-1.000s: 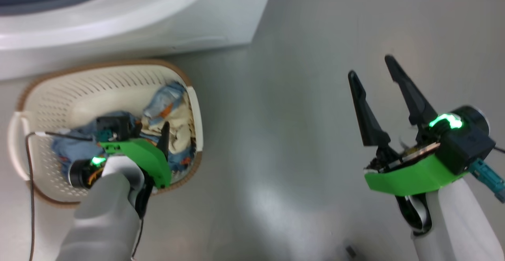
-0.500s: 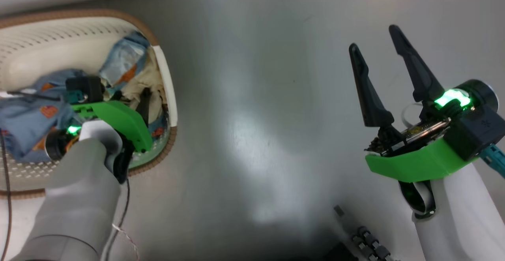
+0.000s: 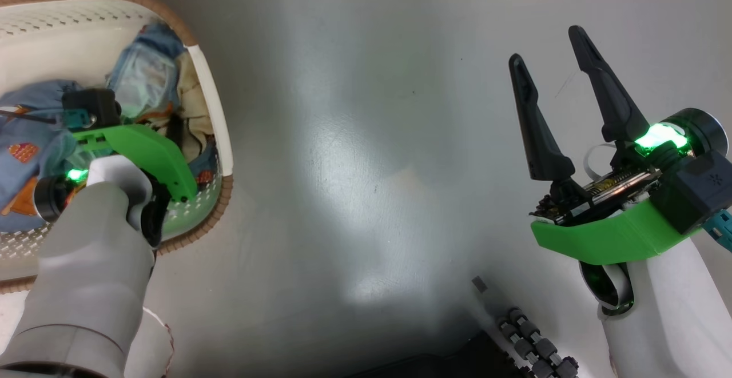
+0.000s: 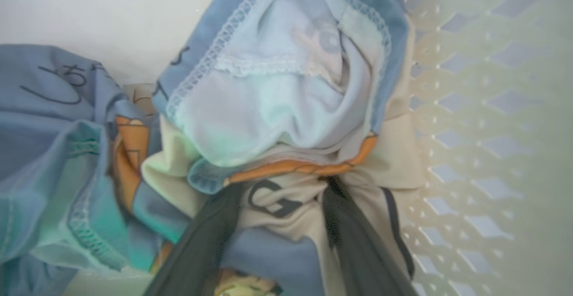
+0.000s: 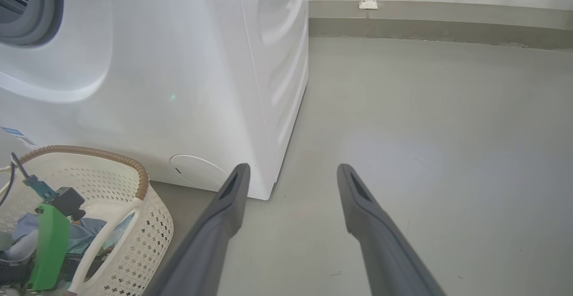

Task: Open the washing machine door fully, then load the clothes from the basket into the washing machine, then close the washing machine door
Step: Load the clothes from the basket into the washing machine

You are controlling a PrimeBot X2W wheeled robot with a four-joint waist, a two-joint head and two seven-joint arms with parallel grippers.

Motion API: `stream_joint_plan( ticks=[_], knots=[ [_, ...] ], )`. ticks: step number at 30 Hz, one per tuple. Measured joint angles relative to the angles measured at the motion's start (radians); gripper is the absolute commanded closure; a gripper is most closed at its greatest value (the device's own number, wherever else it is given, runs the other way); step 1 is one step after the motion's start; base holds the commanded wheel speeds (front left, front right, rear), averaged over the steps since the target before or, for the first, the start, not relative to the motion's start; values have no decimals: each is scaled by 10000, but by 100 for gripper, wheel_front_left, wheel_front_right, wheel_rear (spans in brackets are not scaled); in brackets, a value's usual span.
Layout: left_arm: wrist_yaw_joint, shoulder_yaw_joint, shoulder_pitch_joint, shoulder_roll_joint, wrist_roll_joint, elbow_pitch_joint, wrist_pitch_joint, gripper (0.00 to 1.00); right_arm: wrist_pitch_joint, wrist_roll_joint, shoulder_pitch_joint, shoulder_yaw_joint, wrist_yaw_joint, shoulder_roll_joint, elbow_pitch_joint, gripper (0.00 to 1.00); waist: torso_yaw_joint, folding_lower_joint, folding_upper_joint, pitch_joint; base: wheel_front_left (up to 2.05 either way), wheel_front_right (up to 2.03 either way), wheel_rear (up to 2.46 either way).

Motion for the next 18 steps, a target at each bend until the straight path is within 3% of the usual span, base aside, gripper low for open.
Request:
stream_joint_plan(
  ticks=[1, 10, 18],
  knots=[
    [21, -6, 0, 10, 0, 19, 63, 100, -27, 0, 0, 0, 0, 2, -2, 0, -11, 0, 0, 9, 0, 0, 0],
    [98, -33, 83, -12, -77, 105, -31, 100, -27, 2, 7, -38, 0, -6, 2, 0, 111, 0, 0, -194, 0, 0, 0],
    [94, -188, 595, -40, -84, 127, -842, 100, -27, 33, 97, -104, 0, -54, 100, 0, 309, 0, 0, -699, 0, 0, 0]
  ],
)
